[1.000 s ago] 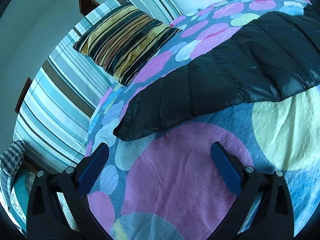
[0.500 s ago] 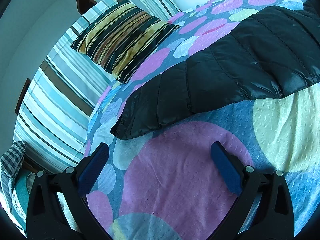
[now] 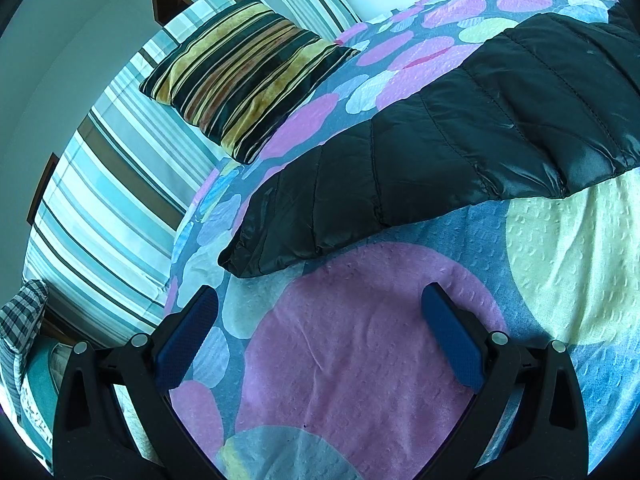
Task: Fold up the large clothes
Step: 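Lift the sleeve and fold it across the jacket body with the right gripper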
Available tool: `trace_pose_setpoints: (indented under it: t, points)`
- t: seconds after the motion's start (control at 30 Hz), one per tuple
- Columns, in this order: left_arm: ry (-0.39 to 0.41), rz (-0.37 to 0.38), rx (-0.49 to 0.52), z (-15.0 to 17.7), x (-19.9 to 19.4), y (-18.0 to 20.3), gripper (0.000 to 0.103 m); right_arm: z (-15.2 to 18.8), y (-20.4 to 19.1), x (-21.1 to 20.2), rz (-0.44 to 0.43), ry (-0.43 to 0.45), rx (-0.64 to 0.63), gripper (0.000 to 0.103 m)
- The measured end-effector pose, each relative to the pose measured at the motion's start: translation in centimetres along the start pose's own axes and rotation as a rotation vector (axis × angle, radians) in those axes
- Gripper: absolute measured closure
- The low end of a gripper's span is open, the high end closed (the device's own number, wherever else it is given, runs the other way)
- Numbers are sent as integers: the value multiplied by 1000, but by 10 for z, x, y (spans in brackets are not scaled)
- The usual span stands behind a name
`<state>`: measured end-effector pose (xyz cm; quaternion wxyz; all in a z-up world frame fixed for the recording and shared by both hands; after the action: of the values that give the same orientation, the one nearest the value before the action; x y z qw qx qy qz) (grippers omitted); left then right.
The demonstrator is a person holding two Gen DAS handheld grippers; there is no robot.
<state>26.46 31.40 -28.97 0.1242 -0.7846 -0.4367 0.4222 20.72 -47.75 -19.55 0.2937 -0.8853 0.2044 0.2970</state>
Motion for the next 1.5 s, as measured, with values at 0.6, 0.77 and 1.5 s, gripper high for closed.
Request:
trace_pose_setpoints:
  t: [0.6, 0.77, 1.5]
  points:
    - [-27, 51, -33, 1, 5, -4, 2, 122, -355, 68, -391, -192, -468, 84]
    - [-28, 52, -34, 1, 5, -5, 2, 177, -408, 78, -451, -270, -565, 84]
    - [-28, 49, -30, -1, 5, -7, 2, 306, -460, 126, -456, -477, -854, 84]
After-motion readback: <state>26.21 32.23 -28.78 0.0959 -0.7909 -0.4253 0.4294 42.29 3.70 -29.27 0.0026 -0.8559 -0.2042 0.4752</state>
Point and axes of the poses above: each gripper's, at about its wrist camera, not at the fingertips, and x roughly the way its jaws point, y to its right, z to its underside, the point moved 9 cm from there along x, roughly the way its jaws point, and after that the axes turned 6 degrees about -x, right-handed, at the moved point
